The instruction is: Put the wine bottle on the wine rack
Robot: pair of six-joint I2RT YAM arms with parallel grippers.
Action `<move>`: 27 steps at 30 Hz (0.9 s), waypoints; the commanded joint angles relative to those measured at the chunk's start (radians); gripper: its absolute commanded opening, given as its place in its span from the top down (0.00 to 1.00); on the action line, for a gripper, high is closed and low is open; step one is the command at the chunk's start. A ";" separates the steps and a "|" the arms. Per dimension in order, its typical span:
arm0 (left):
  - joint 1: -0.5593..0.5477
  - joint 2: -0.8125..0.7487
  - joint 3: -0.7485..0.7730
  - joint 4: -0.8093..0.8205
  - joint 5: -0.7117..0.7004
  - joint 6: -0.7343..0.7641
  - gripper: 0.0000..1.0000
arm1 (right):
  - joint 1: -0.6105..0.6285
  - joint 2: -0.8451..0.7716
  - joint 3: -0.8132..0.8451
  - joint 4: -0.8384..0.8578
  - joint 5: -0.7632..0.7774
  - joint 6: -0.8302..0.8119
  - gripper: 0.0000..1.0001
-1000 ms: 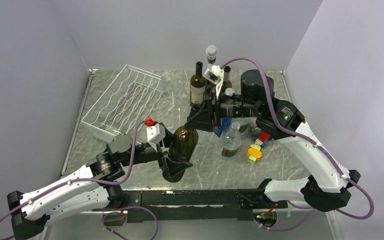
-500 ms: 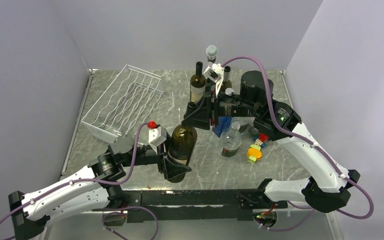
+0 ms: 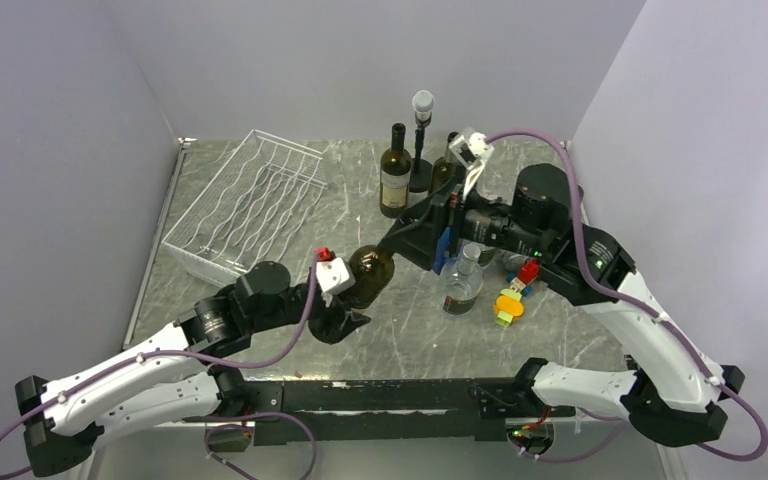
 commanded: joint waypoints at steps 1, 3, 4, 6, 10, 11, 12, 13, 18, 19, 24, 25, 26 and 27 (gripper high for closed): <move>0.000 0.011 0.098 0.007 -0.072 0.238 0.99 | -0.002 -0.052 0.011 -0.032 0.189 -0.020 0.08; 0.000 0.004 0.096 -0.006 -0.051 0.324 0.99 | -0.003 -0.060 0.023 -0.069 0.212 -0.033 0.08; 0.000 -0.005 0.085 -0.008 -0.035 0.375 0.99 | -0.002 -0.060 0.034 -0.092 0.226 -0.038 0.08; -0.002 -0.030 0.061 -0.005 -0.021 0.464 0.99 | -0.001 -0.052 0.055 -0.142 0.237 -0.056 0.08; -0.002 -0.045 0.074 -0.065 -0.023 0.577 0.99 | -0.002 -0.013 0.096 -0.257 0.210 -0.091 0.11; -0.002 -0.040 0.085 -0.101 -0.012 0.612 0.99 | -0.002 -0.001 0.102 -0.281 0.194 -0.102 0.11; -0.003 -0.034 0.093 -0.131 -0.008 0.662 0.99 | -0.002 0.009 0.106 -0.300 0.177 -0.114 0.11; -0.003 -0.026 0.099 -0.156 -0.012 0.693 0.99 | -0.002 0.020 0.106 -0.314 0.153 -0.130 0.11; -0.003 0.010 0.126 -0.233 -0.050 0.792 0.99 | -0.001 0.090 0.127 -0.368 0.036 -0.189 0.17; -0.003 0.014 0.134 -0.241 -0.063 0.805 0.99 | 0.001 0.107 0.130 -0.377 0.010 -0.200 0.18; -0.005 0.035 0.162 -0.274 -0.128 0.879 0.99 | 0.032 0.147 0.090 -0.403 -0.103 -0.258 0.20; -0.005 0.040 0.167 -0.281 -0.140 0.892 0.99 | 0.050 0.154 0.083 -0.420 -0.120 -0.276 0.20; -0.006 0.045 0.170 -0.289 -0.155 0.903 0.99 | 0.072 0.162 0.078 -0.438 -0.122 -0.298 0.20; -0.005 0.050 0.172 -0.293 -0.157 0.915 0.99 | 0.097 0.173 0.074 -0.451 -0.108 -0.312 0.20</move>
